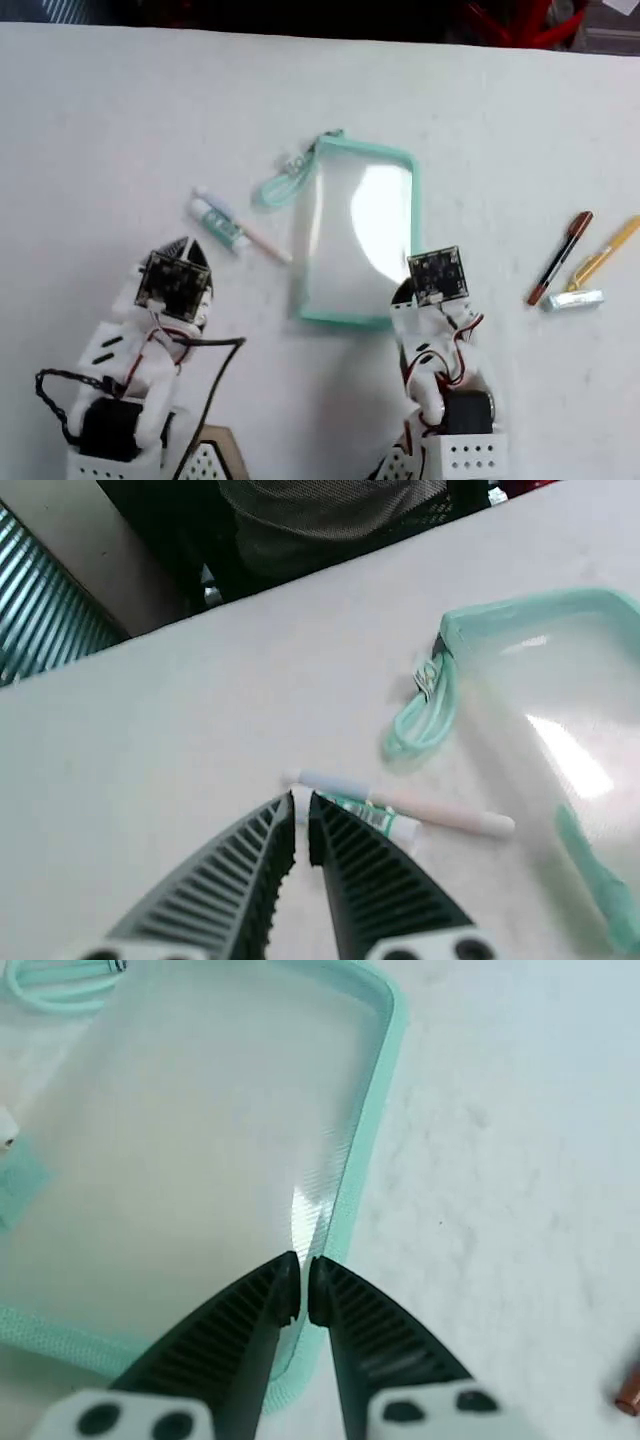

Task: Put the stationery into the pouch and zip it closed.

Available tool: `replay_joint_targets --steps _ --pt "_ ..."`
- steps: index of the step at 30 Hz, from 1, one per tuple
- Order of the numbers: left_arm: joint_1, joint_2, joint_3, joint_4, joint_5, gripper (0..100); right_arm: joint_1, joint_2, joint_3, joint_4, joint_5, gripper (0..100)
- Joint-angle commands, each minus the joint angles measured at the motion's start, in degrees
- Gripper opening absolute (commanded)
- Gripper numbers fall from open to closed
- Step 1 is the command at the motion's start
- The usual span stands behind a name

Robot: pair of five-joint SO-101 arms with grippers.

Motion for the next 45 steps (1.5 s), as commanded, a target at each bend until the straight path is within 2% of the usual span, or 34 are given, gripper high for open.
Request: replay_joint_targets --steps 1,5,9,13,20,29,33,36,41,45 --pt "-0.4 0.04 -4.04 -0.88 0.35 5 4.88 -0.57 0.53 -3.12 0.0 3.6" --pt "-0.4 0.04 -2.29 -2.64 0.44 5 11.74 -0.57 0.53 -5.93 0.0 3.6" --pt "-0.13 0.4 -2.37 -5.45 0.79 5 12.0 -0.48 0.53 -5.67 0.0 7.8" --pt "0.04 0.48 -2.37 -5.27 4.84 7 12.0 -0.48 0.53 -3.74 0.0 14.7" --pt "5.49 3.12 -6.68 -3.34 4.84 9 12.0 -0.48 0.53 -3.74 0.0 15.2" --pt "6.64 36.44 -26.64 -3.78 5.27 10 12.0 -0.48 0.53 -3.74 0.0 15.2" --pt "12.26 50.51 -34.64 -2.64 5.27 10 12.0 -0.4 0.53 -3.74 0.0 15.2" --pt "16.66 60.62 -41.41 -0.26 5.8 16 12.0 -0.4 0.53 -3.65 0.0 15.2" --pt "18.07 75.74 -52.75 4.31 19.69 27 12.0 -0.4 0.53 -3.65 0.0 15.2" --pt "18.51 85.67 -57.85 4.66 24.09 31 12.0 -0.4 0.53 -3.65 0.0 15.2"
